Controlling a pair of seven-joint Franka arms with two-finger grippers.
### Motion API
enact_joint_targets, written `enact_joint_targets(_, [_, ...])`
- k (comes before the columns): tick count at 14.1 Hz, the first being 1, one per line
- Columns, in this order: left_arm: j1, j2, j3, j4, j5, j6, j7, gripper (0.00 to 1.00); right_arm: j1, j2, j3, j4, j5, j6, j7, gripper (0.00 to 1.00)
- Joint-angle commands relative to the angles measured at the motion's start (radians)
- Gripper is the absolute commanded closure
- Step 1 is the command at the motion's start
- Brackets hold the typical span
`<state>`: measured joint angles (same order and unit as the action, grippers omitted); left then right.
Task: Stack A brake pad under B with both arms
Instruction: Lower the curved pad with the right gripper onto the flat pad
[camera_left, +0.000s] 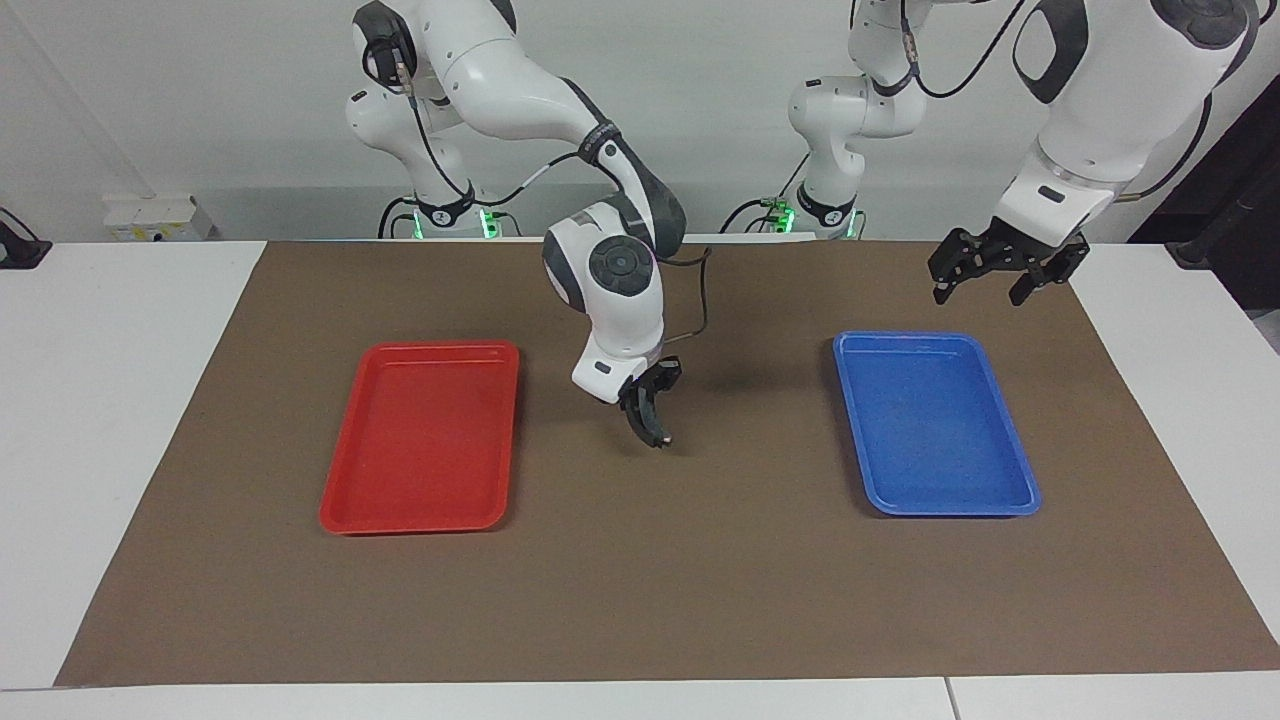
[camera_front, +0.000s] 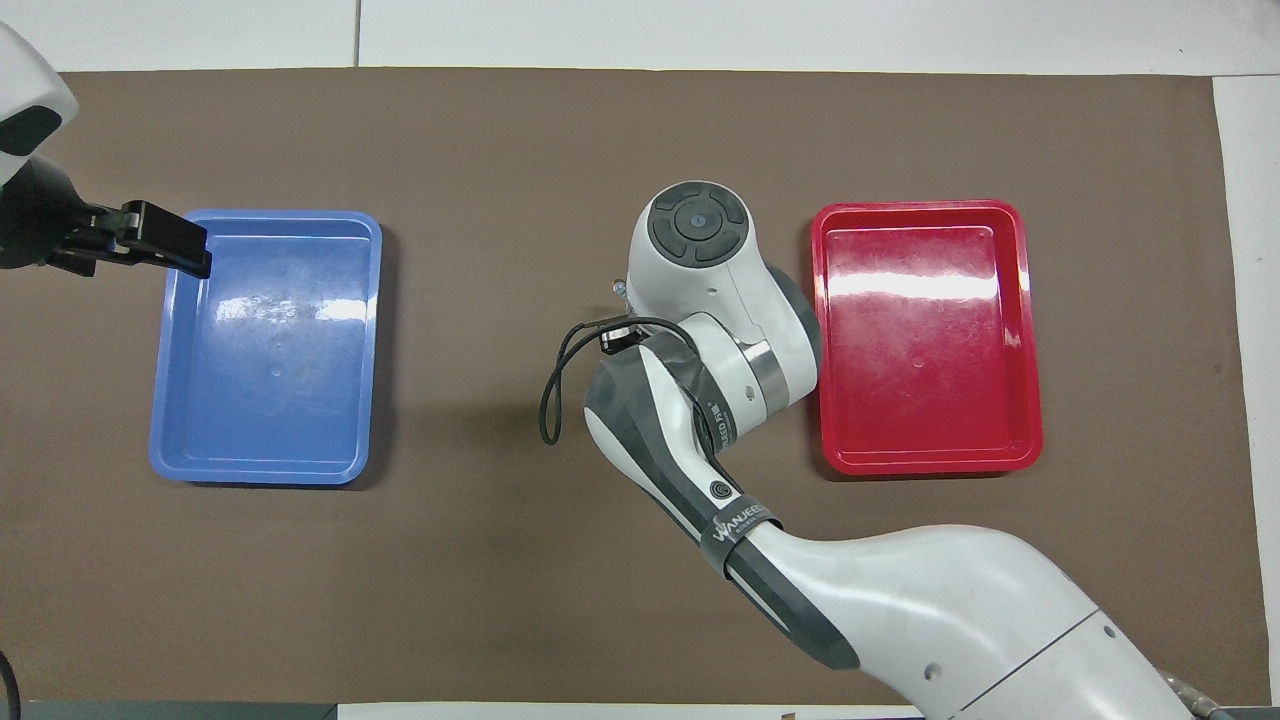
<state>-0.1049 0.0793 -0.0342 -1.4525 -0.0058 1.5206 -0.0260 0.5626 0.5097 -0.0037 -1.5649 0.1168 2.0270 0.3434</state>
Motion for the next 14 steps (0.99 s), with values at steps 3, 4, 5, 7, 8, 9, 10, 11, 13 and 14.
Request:
enact_joint_targets(3, [-0.004,-0.05,0.013,-0.051,-0.011,-0.004,0.004,0.0,0.01,-0.008,0.004,-0.058,0.004,0.071,-0.015,1.0])
enact_joint_targets(4, [0.002,-0.05,0.016,-0.052,-0.011,-0.003,0.011,0.0,0.008,-0.008,0.005,-0.058,0.006,0.081,-0.015,1.0])
enact_joint_targets(5, [0.004,-0.049,0.019,-0.049,-0.011,-0.003,0.0,0.0,0.008,-0.008,0.005,-0.063,0.009,0.082,-0.015,1.0])
enact_joint_targets(7, [0.002,-0.049,0.031,-0.049,-0.011,0.0,0.0,0.0,0.008,-0.011,0.005,-0.079,0.01,0.094,-0.015,1.0])
enact_joint_targets(8, [0.002,-0.049,0.031,-0.049,-0.011,-0.002,0.0,0.0,0.008,-0.014,0.005,-0.087,0.015,0.104,-0.015,1.0])
enact_joint_targets(9, [0.002,-0.049,0.031,-0.049,-0.011,-0.002,0.001,0.0,0.008,-0.017,0.007,-0.108,0.02,0.133,-0.015,1.0])
enact_joint_targets(10, [0.002,-0.047,0.031,-0.049,-0.011,-0.002,0.001,0.0,0.01,-0.02,0.007,-0.121,0.02,0.151,-0.015,1.0])
enact_joint_targets(11, [0.002,-0.047,0.031,-0.049,-0.011,-0.002,0.001,0.0,0.01,-0.02,0.01,-0.124,0.02,0.151,-0.015,1.0])
enact_joint_targets(13, [0.002,-0.049,0.031,-0.049,-0.011,-0.003,0.001,0.0,0.011,-0.023,0.01,-0.132,0.02,0.156,-0.014,1.0])
enact_joint_targets(14, [0.002,-0.047,0.031,-0.049,-0.011,-0.003,0.001,0.0,0.011,-0.023,0.01,-0.133,0.02,0.156,-0.014,1.0])
